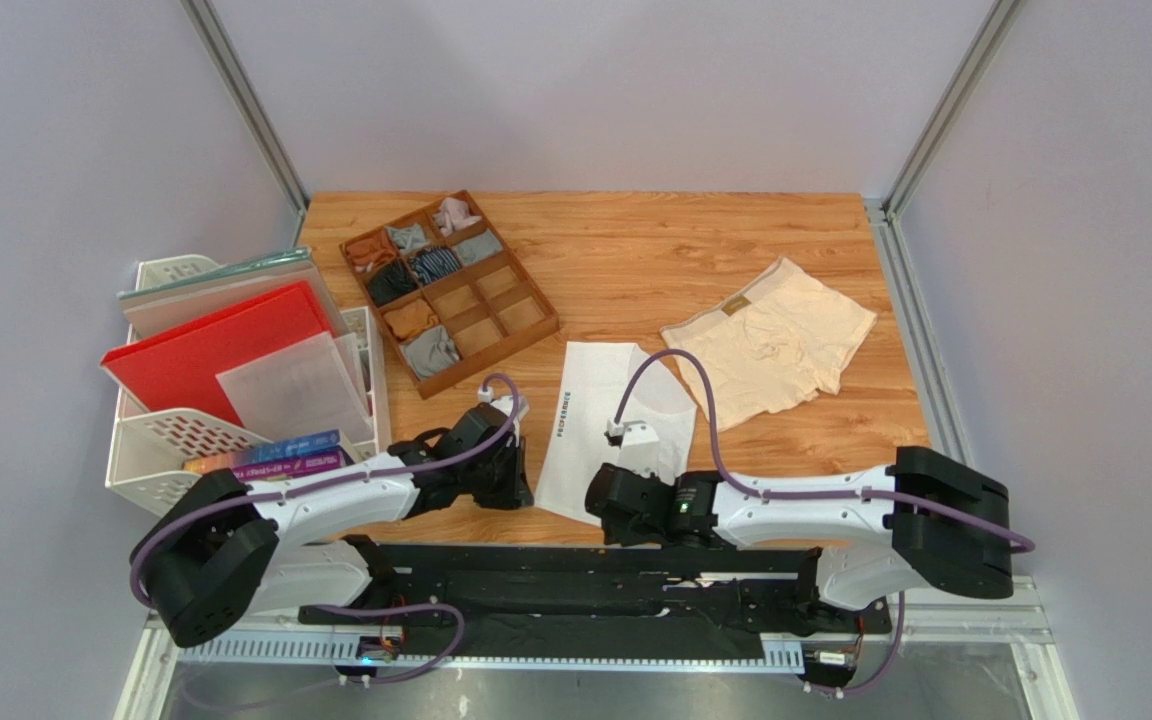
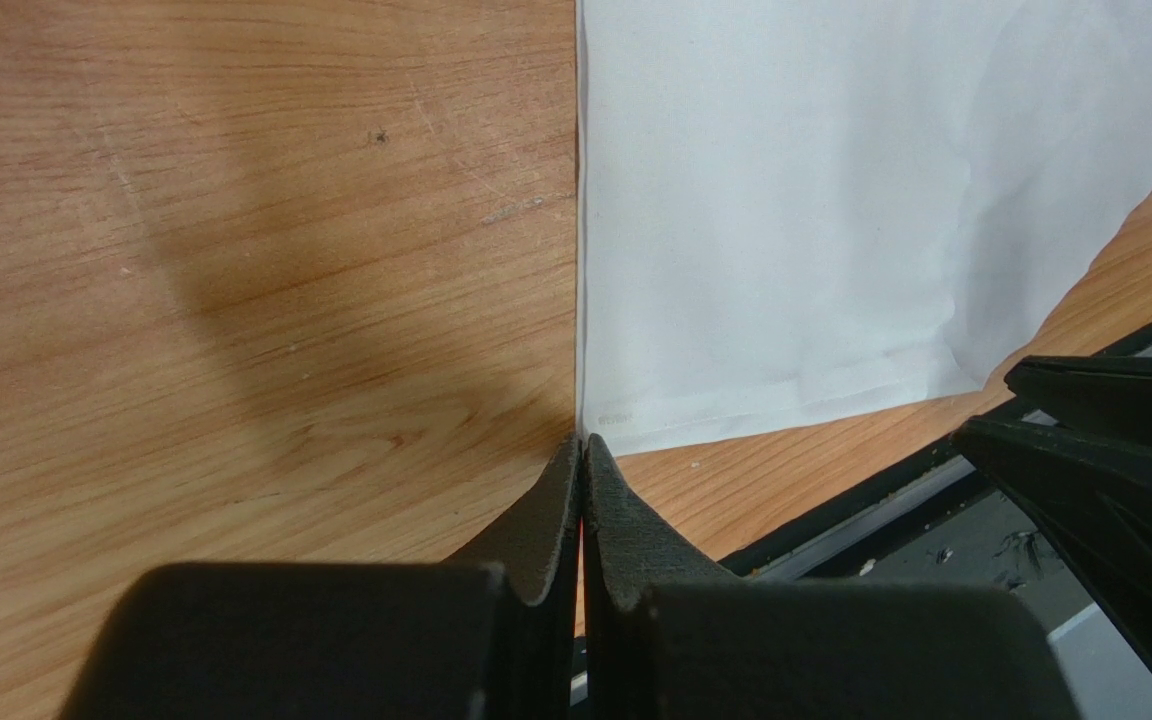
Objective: Roll the underwear
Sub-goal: Fold the underwear at the center of the board.
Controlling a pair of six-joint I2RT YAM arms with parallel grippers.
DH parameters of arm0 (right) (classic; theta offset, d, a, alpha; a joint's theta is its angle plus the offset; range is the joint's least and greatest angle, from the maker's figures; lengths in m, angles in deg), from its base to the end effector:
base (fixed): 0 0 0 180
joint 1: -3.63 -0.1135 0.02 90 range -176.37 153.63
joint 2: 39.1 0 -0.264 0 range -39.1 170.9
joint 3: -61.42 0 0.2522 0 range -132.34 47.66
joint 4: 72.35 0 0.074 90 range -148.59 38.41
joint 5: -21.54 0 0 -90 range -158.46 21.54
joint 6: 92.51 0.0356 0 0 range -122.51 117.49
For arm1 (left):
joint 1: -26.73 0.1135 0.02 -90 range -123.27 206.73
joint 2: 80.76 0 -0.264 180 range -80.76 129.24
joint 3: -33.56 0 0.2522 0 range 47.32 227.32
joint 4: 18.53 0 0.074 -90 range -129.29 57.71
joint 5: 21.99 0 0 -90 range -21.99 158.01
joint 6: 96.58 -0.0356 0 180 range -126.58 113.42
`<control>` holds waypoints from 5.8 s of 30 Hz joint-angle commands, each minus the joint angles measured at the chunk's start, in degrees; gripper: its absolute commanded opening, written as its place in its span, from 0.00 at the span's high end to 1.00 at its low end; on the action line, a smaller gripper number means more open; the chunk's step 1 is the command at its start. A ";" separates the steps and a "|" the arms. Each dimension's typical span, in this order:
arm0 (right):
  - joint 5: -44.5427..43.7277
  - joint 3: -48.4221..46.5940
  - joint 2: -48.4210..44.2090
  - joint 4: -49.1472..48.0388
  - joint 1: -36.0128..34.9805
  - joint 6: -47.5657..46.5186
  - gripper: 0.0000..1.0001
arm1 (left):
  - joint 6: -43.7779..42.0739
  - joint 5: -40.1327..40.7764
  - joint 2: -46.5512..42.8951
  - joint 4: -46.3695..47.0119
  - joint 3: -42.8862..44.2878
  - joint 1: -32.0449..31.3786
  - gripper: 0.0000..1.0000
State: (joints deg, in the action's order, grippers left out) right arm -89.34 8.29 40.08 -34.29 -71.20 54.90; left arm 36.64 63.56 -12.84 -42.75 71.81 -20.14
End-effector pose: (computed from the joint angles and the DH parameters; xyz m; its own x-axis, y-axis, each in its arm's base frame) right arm 0.0761 0.2320 0.1656 -0.8523 -0.1351 -0.5053 -0.2654 0.9442 0.1952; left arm 0.1377 -0.1511 0.1448 -0.9222 -0.0142 -0.3865 0.1748 0.8761 -0.4493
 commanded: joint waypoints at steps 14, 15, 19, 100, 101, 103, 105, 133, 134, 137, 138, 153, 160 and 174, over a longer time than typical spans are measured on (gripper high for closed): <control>0.40 -1.05 3.00 -0.74 -0.32 0.60 0.65 | -0.16 0.14 -0.59 -2.28 -0.06 -0.33 1.00; 0.41 -1.14 3.00 -0.74 -0.32 0.60 0.66 | -0.24 0.14 -0.51 -2.37 -0.06 -0.33 1.00; 0.41 -1.05 3.70 -0.91 -0.41 0.60 0.66 | -0.24 0.32 -0.95 -2.72 -0.06 -0.33 1.00; -1.79 -6.24 1.60 6.46 -3.92 -0.01 1.00 | 3.18 1.98 -3.49 -1.31 -2.43 -0.76 1.00; -1.97 -6.33 1.07 6.90 -4.01 -0.01 1.00 | 3.18 2.25 -4.02 -1.93 -2.17 -0.85 1.00; -2.32 -6.59 -0.24 7.43 -4.10 -0.01 1.00 | 3.27 2.78 -6.48 -3.94 -1.82 -0.94 1.00; -2.58 -6.77 -1.04 8.05 -4.10 -0.01 1.00 | 3.45 3.13 -9.11 -5.18 -1.20 -0.94 1.00; -12.16 -9.67 -4.03 11.92 5.56 -9.24 1.00 | -2.00 7.87 6.34 -6.85 17.25 -0.77 1.00; -12.25 -9.67 -4.12 11.92 6.53 -9.59 1.00 | -2.44 8.14 6.87 -7.20 17.87 -0.76 1.00; -12.08 -9.84 -4.56 10.87 8.55 -11.52 1.00 | -3.05 7.88 8.37 -6.95 19.63 0.64 1.00; -11.99 -9.93 -4.56 10.51 8.91 -11.96 1.00 | -3.14 7.53 8.80 -6.51 19.89 1.16 1.00; 0.39 -1.15 -8.42 -1.52 14.00 -17.59 0.69 | -4.29 1.99 14.26 -3.16 20.51 3.45 1.00; 2.87 -0.09 -5.71 -5.74 14.36 -17.07 0.64 | -4.46 1.99 14.26 -3.34 19.72 3.45 1.00; 4.10 -0.09 0.89 -9.88 14.36 -19.35 0.69 | -4.73 1.81 13.73 -3.34 19.02 3.45 1.00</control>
State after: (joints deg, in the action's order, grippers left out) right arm -85.72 8.31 39.82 -40.50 -56.92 36.56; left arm 33.02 65.90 1.96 -47.03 90.85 -16.66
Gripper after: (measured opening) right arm 0.313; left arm 0.003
